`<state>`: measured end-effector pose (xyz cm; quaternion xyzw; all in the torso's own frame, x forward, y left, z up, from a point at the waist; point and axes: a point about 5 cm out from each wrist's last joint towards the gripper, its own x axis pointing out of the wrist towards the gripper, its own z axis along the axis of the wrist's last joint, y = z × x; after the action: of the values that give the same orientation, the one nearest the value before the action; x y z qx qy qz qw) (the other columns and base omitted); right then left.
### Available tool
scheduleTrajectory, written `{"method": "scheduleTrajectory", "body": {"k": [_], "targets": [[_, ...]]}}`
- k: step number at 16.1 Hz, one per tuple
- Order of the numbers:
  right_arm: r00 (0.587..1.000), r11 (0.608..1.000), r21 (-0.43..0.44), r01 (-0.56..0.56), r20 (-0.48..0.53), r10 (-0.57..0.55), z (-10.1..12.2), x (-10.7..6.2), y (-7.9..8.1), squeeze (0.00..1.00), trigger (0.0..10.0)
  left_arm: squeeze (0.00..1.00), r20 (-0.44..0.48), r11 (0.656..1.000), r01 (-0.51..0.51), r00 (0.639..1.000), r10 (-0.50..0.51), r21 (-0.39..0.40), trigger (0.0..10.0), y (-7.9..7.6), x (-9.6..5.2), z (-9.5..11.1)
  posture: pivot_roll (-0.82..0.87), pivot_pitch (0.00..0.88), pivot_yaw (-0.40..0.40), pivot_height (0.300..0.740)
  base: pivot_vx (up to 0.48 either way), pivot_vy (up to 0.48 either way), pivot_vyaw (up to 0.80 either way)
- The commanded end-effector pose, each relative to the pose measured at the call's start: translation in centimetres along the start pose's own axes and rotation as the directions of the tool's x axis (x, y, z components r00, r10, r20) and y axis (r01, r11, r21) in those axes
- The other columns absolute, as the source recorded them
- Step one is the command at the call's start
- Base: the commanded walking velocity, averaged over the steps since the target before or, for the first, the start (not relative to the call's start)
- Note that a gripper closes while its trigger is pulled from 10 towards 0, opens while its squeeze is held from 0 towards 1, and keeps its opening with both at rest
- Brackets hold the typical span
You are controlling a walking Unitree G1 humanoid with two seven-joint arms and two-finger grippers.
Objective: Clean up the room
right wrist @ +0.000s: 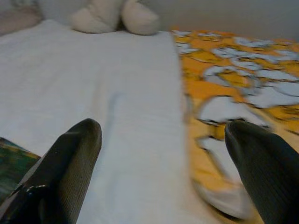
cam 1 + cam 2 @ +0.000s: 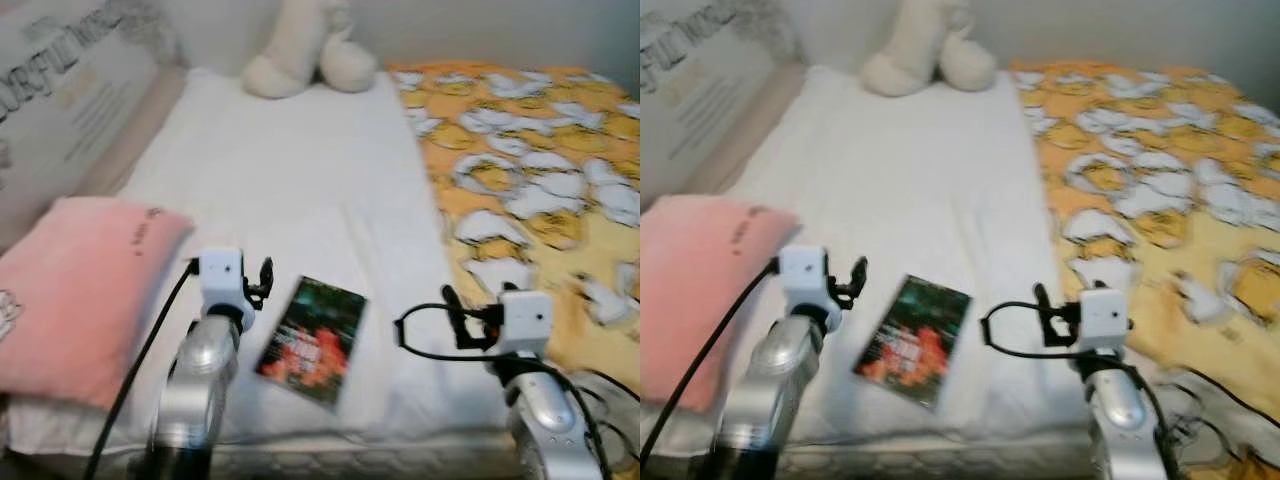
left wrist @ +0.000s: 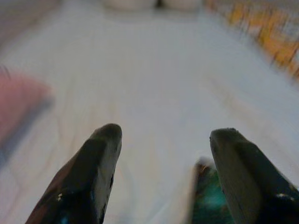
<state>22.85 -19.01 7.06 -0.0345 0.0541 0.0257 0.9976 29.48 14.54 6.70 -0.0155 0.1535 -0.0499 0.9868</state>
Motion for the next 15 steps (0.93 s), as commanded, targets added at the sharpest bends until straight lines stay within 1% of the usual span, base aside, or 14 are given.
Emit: {"method": "scheduleTrajectory", "body": {"k": [1, 3, 4, 5, 6, 7, 8, 9, 10, 11, 12, 13, 15], "targets": [[1.0, 1.0, -0.007, -0.011, -0.007, 0.011, 0.0, -0.3, 0.3, 0.0, 10.0, 0.0, -0.131, 0.999, 0.023, 0.991, -0.027, -0.03, 10.0, 0.5, 0.5, -2.3, -0.15, 0.0, -0.008, 0.74, 0.0, 0.0, 0.0], [0.999, 1.0, -0.032, -0.001, -0.032, 0.0, -0.2, -1.4, -0.4, 0.0, 10.0, 0.0, -0.225, 0.993, 0.06, 0.971, -0.082, -0.103, 10.0, 0.4, 2.3, -3.3, -0.2, 0.036, -0.022, 0.74, 0.0, 0.0, 0.0], [0.999, 0.998, -0.058, 0.015, -0.051, -0.018, -0.2, -2.7, -1.2, 0.0, 10.0, 0.0, -0.249, 0.987, 0.061, 0.964, -0.096, -0.147, 10.0, 0.2, 3.0, -3.6, -0.23, 0.064, -0.031, 0.74, 0.0, 0.0, 0.0], [0.997, 0.996, -0.078, 0.035, -0.07, -0.041, -0.1, -4.0, -2.1, 0.0, 10.0, 0.0, -0.25, 0.981, 0.053, 0.963, -0.099, -0.185, 10.0, -0.1, 3.4, -3.4, -0.28, 0.094, -0.039, 0.74, 0.0, 0.0, 0.0], [0.994, 0.993, -0.103, 0.06, -0.09, -0.069, -0.1, -5.5, -3.2, 0.0, 10.0, 0.0, -0.243, 0.975, 0.067, 0.963, -0.118, -0.21, 10.0, -0.5, 3.8, -3.0, -0.32, 0.118, -0.046, 0.74, 0.0, 0.0, 0.0], [0.988, 0.988, -0.127, 0.092, -0.109, -0.106, 0.0, -7.0, -4.1, 0.0, 10.0, 0.0, -0.21, 0.973, 0.066, 0.971, -0.114, -0.222, 10.0, -0.4, 4.2, -2.3, -0.36, 0.137, -0.049, 0.74, 0.0, 0.0, 0.0], [0.983, 0.983, -0.139, 0.121, -0.122, -0.138, 0.1, -8.2, -4.6, 0.0, 10.0, 0.0, -0.173, 0.972, 0.072, 0.979, -0.112, -0.224, 10.0, -0.3, 4.5, -1.6, -0.38, 0.152, -0.05, 0.74, 0.0, 0.0, 0.0], [0.981, 0.981, -0.143, 0.13, -0.126, -0.148, 0.2, -8.5, -4.8, 0.0, 10.0, 0.0, -0.159, 0.973, 0.076, 0.981, -0.112, -0.219, 10.0, -0.3, 4.6, -1.3, -0.38, 0.152, -0.05, 0.74, 0.0, 0.0, 0.0], [0.977, 0.981, -0.144, 0.132, -0.148, -0.154, 0.0, -9.4, -4.7, 0.0, 10.0, 1.0, -0.152, 0.983, 0.09, 0.982, -0.114, -0.157, 10.0, -0.5, 4.6, -1.6, -0.38, 0.173, -0.052, 0.74, 0.0, 0.0, 0.0], [0.976, 0.983, -0.148, 0.111, -0.17, -0.136, -0.2, -10.3, -4.2, 0.0, 10.0, 1.0, -0.167, 0.987, 0.105, 0.978, -0.125, -0.124, 10.0, -0.9, 4.4, -2.3, -0.38, 0.186, -0.048, 0.74, 0.0, 0.0, 0.0], [0.976, 0.983, -0.15, 0.101, -0.175, -0.127, -0.2, -10.6, -3.9, 0.0, 10.0, 1.0, -0.172, 0.988, 0.102, 0.978, -0.12, -0.112, 10.0, -0.9, 4.3, -2.5, -0.38, 0.189, -0.048, 0.74, 0.0, 0.0, 0.0], [0.977, 0.985, -0.159, 0.06, -0.193, -0.091, -0.2, -11.6, -3.1, 0.0, 10.0, 1.0, -0.162, 0.991, 0.099, 0.98, -0.113, -0.094, 10.0, -0.7, 4.3, -2.7, -0.37, 0.206, -0.047, 0.74, 0.0, 0.0, 0.0], [0.973, 0.987, -0.157, 0.044, -0.219, -0.078, -0.4, -12.3, -2.7, 0.0, 10.0, 1.0, -0.153, 0.988, 0.112, 0.98, -0.126, -0.102, 10.0, -0.5, 4.2, -2.7, -0.37, 0.218, -0.043, 0.74, 0.0, 0.0, 0.0]]}}
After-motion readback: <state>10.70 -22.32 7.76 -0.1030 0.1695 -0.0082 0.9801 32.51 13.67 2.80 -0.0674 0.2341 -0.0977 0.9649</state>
